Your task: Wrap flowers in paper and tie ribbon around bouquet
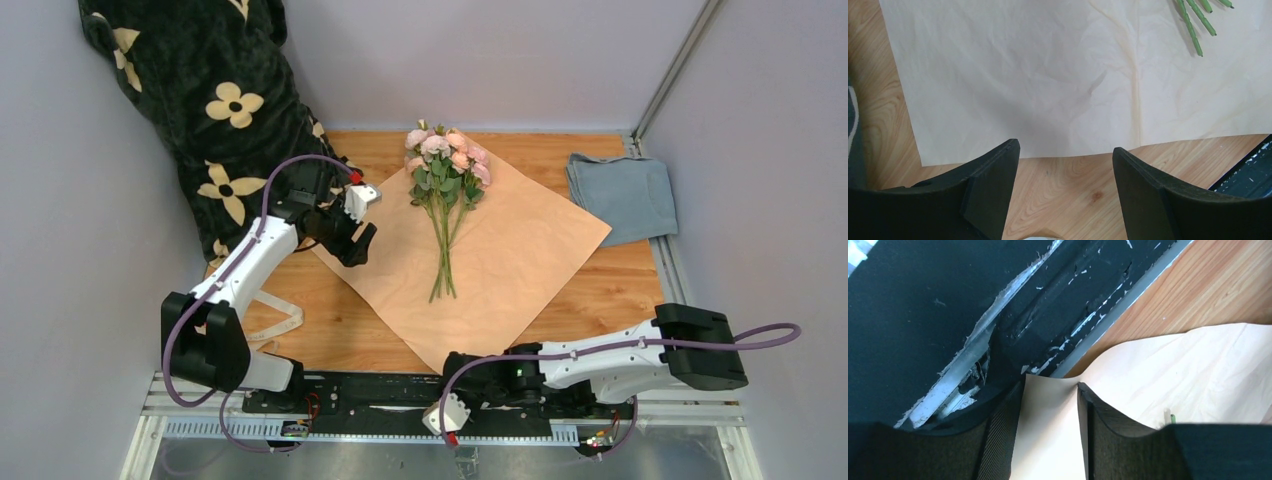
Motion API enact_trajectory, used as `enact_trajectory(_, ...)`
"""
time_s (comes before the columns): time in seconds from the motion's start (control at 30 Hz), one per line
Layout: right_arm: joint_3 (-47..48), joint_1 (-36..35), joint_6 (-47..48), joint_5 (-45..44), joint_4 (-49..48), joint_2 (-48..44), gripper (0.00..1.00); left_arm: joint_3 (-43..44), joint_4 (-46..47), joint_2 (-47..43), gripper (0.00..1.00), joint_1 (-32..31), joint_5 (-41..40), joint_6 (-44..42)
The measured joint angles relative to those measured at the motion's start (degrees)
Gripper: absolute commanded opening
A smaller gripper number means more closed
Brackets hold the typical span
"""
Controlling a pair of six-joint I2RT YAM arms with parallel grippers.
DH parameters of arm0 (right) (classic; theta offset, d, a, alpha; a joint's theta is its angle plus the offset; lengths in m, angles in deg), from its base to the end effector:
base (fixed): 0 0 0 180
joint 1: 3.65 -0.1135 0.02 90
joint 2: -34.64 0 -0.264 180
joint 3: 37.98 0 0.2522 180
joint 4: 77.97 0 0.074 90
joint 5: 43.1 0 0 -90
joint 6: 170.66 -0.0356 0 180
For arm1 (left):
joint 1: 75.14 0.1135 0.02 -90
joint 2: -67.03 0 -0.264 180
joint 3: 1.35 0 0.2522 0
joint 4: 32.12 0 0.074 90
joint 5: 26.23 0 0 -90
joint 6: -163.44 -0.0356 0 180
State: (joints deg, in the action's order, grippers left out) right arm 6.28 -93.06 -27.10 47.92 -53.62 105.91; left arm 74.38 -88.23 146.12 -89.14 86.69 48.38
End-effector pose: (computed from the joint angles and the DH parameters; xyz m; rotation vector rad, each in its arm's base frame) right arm 0.0017 0.2283 0.1634 -2.3634 0.7833 0.2897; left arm 0.2645 -0.0802 0.2660 0.9820 2.3479 -0.4459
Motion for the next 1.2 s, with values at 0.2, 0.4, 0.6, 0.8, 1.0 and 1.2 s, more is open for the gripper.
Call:
enact_trajectory(0.2,-0.2,-0.1,-0.5,-4.2,0.2,-0.6,0.23,0.0,0.0,0.1,0.77,0.0,0.1,0.0)
enact_trajectory(0.4,-0.3,2.1,-2.8,-6.3,0.5,-3.8,0.0,0.0,0.0,0.1,0.76,0.0,1.4,-0.2)
enact_trajectory(0.6,1.2,10.4,-7.7,-3.4,-0.9,-4.6,0.0,-0.7,-0.6,-0.1,0.74,-0.1,7.6,-3.3)
enact_trajectory(0.8,3.6,22.1,-15.3,3.6,-5.6,-3.7,0.0,-4.0,-1.5,0.1,0.74,-1.6,19.4,-8.5)
enact_trajectory(1.0,4.5,31.4,-22.9,10.6,-11.6,-3.5,0.0,-5.5,-1.9,1.9,0.76,-4.8,28.4,-12.9)
enact_trajectory(1.2,5.7,40.6,-29.2,17.5,-17.5,-1.1,0.0,-10.4,10.8,0.3,0.83,-9.6,21.0,-4.9)
